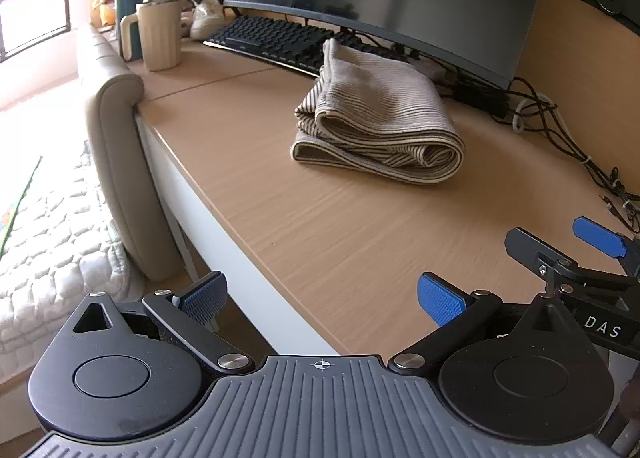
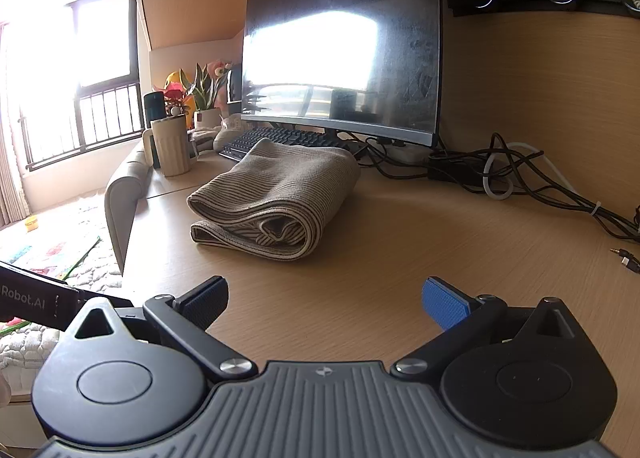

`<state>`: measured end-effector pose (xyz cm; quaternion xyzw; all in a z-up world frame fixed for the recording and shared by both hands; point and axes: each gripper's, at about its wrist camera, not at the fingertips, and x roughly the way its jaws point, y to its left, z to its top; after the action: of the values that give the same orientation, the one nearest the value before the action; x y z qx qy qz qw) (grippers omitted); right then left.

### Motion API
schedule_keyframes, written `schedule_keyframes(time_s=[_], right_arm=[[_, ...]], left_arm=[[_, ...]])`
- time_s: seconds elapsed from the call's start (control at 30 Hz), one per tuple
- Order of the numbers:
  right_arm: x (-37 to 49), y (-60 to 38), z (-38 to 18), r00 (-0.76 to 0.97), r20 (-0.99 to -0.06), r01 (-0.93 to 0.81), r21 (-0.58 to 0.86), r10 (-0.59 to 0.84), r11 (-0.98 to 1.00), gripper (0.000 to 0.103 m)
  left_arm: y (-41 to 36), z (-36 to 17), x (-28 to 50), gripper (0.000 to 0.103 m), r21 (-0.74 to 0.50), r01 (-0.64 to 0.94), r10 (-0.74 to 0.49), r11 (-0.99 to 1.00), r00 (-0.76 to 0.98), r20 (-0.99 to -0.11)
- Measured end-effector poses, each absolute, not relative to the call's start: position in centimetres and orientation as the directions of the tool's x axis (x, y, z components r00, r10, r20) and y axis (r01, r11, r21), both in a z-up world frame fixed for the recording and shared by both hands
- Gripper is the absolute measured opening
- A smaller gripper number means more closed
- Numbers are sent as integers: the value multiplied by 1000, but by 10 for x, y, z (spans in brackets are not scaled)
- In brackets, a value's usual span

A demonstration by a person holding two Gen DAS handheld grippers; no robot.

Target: Fold clothes

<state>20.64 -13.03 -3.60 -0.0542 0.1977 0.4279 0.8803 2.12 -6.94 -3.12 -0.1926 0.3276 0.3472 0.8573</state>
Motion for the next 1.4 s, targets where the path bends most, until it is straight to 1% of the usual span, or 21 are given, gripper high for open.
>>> schedule_keyframes(time_s=[0.33, 0.67, 1.4], right_arm=[[206, -131, -36, 556, -393, -775, 75, 733, 628, 103], [207, -132, -36, 557, -392, -774, 76, 732, 629, 103], [207, -132, -35, 563, -394, -767, 78, 726, 637, 103]], left_arm=[[-70, -31, 20, 103, -122, -716, 454, 688, 555, -697], [-72, -31, 22, 103, -92, -713, 472, 695, 550, -689], [-70, -31, 24, 103, -106, -698, 456, 708, 567, -686]])
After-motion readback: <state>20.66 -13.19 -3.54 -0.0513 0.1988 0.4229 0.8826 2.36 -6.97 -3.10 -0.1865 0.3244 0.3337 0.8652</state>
